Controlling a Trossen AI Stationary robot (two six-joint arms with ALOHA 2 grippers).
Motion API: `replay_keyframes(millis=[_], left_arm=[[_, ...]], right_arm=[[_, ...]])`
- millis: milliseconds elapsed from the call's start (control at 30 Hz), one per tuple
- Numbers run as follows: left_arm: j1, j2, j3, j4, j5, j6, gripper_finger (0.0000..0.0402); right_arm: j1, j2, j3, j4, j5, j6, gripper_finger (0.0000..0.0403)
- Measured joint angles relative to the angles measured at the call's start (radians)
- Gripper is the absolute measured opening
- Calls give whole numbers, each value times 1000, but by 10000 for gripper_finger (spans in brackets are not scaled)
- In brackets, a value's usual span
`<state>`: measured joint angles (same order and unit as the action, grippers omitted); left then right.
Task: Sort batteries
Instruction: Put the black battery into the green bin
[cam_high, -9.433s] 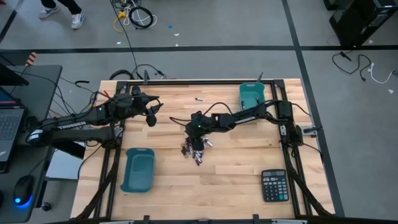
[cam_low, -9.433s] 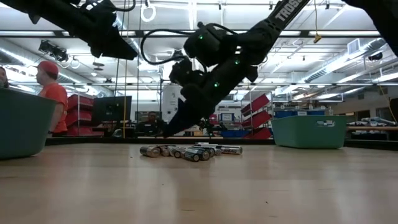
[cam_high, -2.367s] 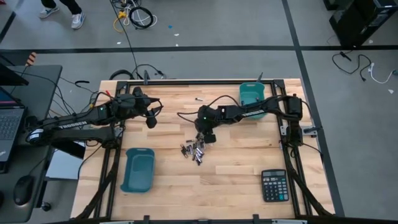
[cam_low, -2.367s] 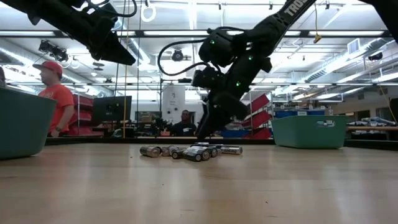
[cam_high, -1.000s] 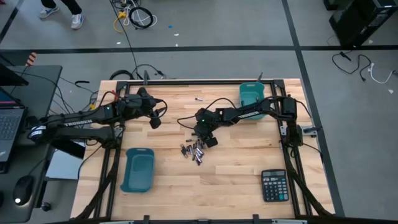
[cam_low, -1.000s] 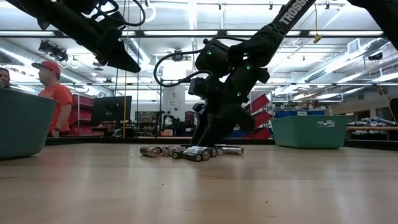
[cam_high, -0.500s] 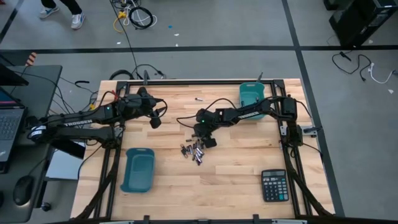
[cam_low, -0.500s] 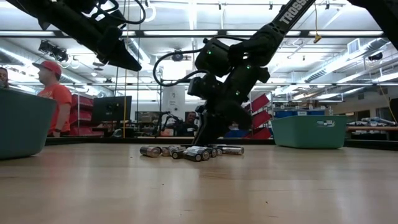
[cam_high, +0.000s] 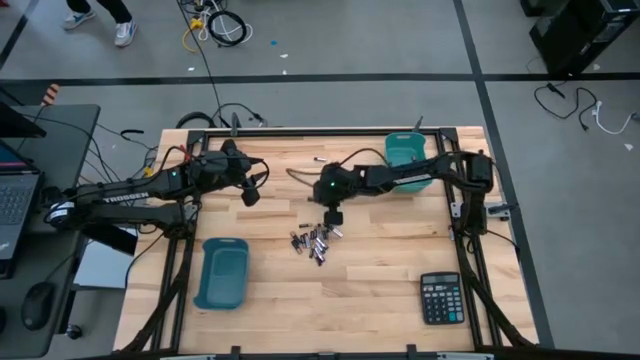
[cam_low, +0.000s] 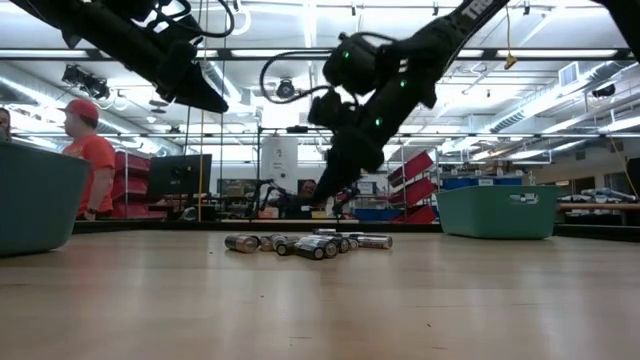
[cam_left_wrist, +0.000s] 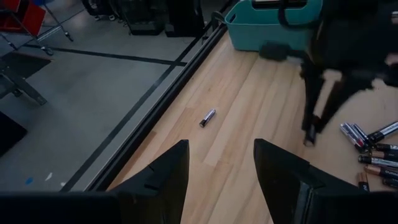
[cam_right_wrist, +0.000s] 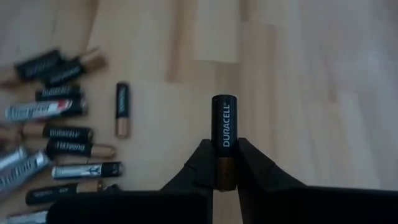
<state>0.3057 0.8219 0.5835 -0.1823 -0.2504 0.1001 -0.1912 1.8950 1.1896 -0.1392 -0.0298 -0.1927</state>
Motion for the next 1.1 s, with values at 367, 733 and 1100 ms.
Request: replay_keyframes(millis=[367,733,1100], left_arm=[[0,0,0,5,0,0,182],[0,0,0,2,0,0,182],[0,0,0,6,0,0,182]], right_arm=[[-104,-262,0,-349,288,377,30],[-340,-584,-326,-412,336,635,30],[-444,-707,-534,-410,305,802,30]])
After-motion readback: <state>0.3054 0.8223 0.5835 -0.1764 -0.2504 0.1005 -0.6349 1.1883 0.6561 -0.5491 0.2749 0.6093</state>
